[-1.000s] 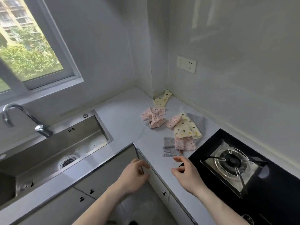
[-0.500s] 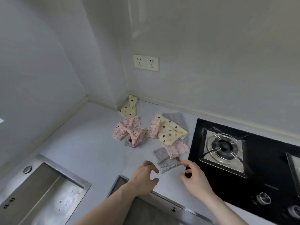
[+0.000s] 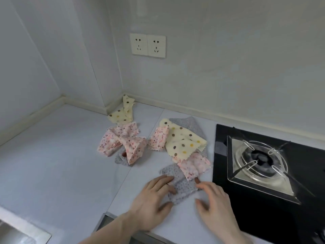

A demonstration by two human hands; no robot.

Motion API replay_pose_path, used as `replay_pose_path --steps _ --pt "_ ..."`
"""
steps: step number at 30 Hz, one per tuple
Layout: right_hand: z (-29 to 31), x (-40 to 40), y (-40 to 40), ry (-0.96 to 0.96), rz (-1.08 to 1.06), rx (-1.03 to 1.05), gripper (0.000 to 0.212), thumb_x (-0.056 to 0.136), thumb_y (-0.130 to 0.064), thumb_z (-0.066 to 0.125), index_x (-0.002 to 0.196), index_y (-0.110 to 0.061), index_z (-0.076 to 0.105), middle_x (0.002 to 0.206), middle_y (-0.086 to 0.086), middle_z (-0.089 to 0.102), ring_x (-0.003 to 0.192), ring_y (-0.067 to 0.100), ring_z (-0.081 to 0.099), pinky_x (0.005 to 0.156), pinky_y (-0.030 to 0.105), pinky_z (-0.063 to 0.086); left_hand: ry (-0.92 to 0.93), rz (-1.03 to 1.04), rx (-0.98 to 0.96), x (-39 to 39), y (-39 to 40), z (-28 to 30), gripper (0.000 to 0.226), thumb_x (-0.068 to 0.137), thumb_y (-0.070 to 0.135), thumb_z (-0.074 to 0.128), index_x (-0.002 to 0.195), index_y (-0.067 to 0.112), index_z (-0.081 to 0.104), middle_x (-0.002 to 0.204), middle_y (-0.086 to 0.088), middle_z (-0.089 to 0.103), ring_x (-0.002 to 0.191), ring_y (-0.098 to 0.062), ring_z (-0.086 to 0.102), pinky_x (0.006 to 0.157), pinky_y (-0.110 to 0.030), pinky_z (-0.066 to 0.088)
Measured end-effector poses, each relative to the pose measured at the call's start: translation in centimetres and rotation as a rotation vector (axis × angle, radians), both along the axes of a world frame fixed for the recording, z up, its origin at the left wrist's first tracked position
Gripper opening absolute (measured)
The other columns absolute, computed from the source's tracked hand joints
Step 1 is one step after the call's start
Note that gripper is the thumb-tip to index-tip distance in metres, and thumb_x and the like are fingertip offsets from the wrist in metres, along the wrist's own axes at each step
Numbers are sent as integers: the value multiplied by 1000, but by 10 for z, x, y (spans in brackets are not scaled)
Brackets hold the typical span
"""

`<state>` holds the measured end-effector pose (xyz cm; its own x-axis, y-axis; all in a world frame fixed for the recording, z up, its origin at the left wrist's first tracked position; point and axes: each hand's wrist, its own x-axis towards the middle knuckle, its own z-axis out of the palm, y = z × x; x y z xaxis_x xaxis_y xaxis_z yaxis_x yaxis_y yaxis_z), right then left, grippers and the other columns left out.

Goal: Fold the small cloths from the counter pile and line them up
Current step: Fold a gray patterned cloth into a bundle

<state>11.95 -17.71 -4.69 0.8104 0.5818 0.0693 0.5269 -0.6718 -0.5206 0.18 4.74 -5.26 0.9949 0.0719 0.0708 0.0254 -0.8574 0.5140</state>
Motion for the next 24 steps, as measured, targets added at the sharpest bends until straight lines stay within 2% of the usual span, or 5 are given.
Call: replay_pose_path --steps 3,7,12,18,24 --pt "-27 -5 6 -230 -7 0 38 82 -43 55 118 -35 63 122 -20 55 111 9 55 98 26 34 -103 -4 75 1 -1 -18 35 95 49 49 129 41 51 161 29 28 153 2 10 125 -23 15" --pt "-40 -6 7 -331 -7 -19 35 85 -43 53 119 -38 59 122 -22 53 110 8 54 100 25 33 -162 -16 128 2 -2 -27 34 96 50 47 129 41 49 157 27 35 151 2 17 123 -20 15" --pt "-49 -8 8 -384 -10 -30 26 89 -44 51 115 -41 57 115 -25 50 105 8 51 95 25 35 -236 -3 157 2 -2 -36 39 93 46 50 131 35 47 139 19 50 136 -4 37 114 -24 32" --pt "-58 -9 12 -404 -28 38 17 90 -34 59 106 -32 66 107 -17 57 99 15 58 88 35 46 -252 22 194 6 0 -47 41 95 41 54 133 28 59 133 11 60 125 -12 48 107 -26 39" --pt "-58 -34 10 -306 -87 54 28 92 -30 58 118 -31 68 119 -12 61 112 19 59 98 33 45 -217 74 204 -9 -8 -44 41 96 28 52 136 27 64 140 5 62 128 -21 55 107 -30 43"
